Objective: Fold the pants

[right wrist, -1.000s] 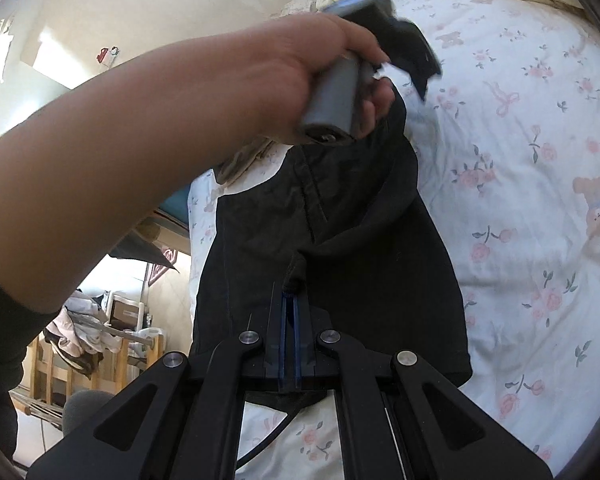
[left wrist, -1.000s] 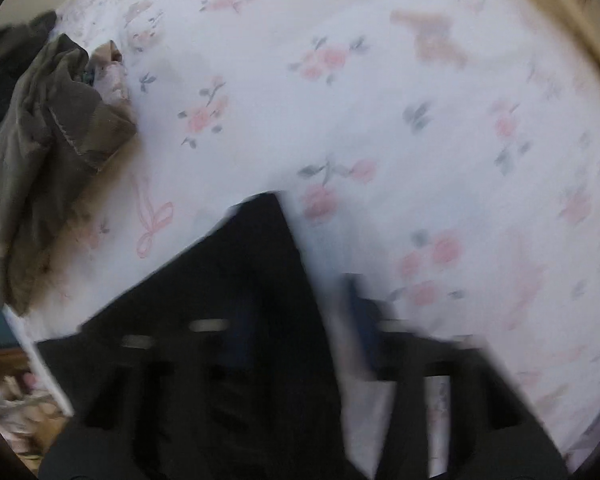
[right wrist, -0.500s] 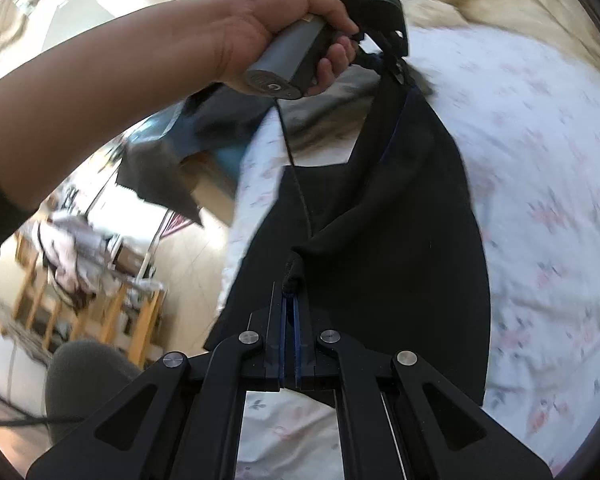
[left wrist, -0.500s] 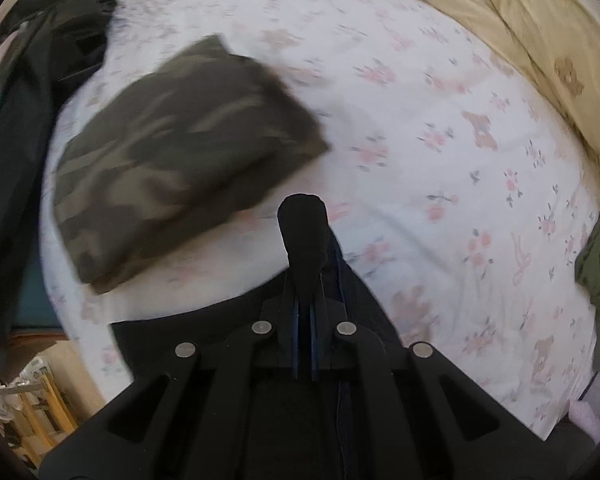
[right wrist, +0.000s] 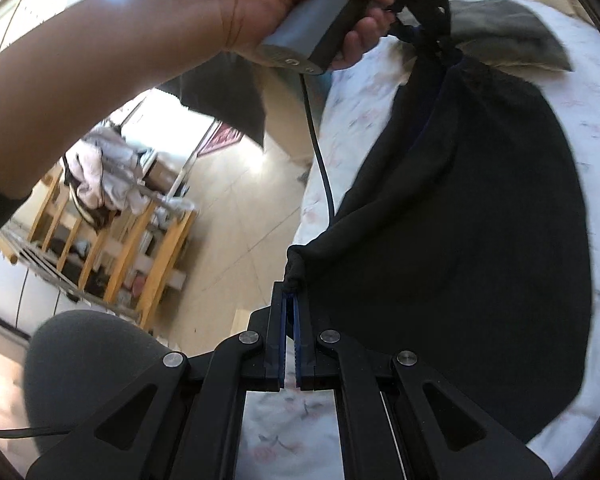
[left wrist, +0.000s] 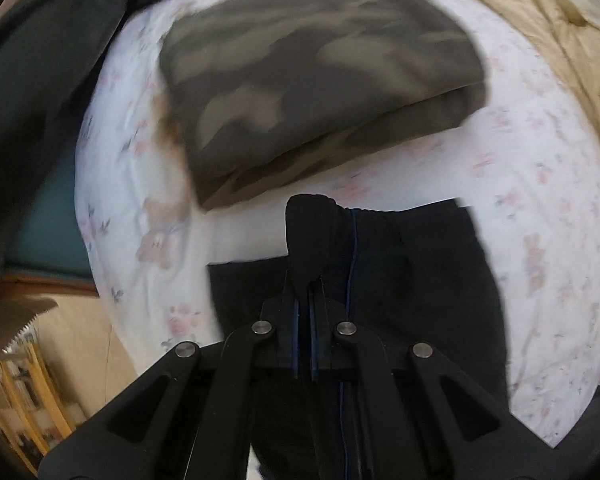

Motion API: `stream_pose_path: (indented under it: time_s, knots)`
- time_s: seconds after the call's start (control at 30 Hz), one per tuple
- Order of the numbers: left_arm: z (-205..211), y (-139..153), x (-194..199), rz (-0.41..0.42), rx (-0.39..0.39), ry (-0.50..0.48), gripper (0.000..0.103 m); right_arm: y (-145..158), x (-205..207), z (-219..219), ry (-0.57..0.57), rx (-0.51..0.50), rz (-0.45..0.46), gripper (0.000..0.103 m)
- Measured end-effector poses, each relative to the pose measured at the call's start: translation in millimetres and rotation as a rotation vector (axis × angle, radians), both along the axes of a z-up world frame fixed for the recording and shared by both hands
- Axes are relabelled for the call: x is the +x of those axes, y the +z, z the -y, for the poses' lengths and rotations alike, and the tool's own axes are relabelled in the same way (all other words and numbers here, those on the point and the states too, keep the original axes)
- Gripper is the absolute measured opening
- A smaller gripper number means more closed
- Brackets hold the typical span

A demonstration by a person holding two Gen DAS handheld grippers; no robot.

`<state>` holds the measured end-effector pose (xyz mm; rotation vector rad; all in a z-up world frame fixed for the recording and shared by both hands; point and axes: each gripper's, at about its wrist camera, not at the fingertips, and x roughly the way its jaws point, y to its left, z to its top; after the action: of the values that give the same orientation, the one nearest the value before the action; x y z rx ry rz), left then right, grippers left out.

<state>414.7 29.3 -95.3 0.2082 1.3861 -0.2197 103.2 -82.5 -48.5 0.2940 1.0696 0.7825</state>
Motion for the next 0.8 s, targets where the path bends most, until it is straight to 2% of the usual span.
stream_pose_path:
  time_s: [0.2, 0.33, 0.43, 0.5, 0.63, 0.7, 0.73, 0.77, 0.8]
  knots:
    - [-27, -28, 2, -0.037, -0.02, 0.042, 0.002, -29, 8, -22, 0.059, -0.031, -0.063, 0.002]
    - [-42, -26, 0, -0.023, -0.053, 0.081, 0.002, -33, 8, -21, 0.068, -0.032, -0.063, 0.002]
    - [-55, -43, 1, -0.027, -0.033, 0.1, 0.005, -35, 10, -22, 0.071, -0.04, -0.07, 0.002]
    - [-62, -57, 4, -0.04, -0.065, 0.143, 0.006, -43, 13, -26, 0.072, -0.055, -0.093, 0.002]
    - [-64, -61, -1, -0.019, -0.081, 0.139, 0.009, -51, 15, -30, 0.068, -0.07, -0.11, 0.002]
    - [-66, -56, -6, -0.025, -0.103, 0.132, 0.024, -51, 15, -28, 0.058, -0.057, -0.118, 0.002]
    - [-70, -52, -10, -0.028, -0.109, 0.138, 0.051, -50, 16, -28, 0.052, -0.053, -0.117, 0.002]
    - [-77, -43, -14, -0.017, -0.108, 0.145, 0.07, -49, 16, -28, 0.049, -0.049, -0.117, 0.002]
    - [-83, -30, -22, 0.01, -0.121, 0.149, 0.073, -50, 16, -26, 0.048, -0.046, -0.116, 0.002]
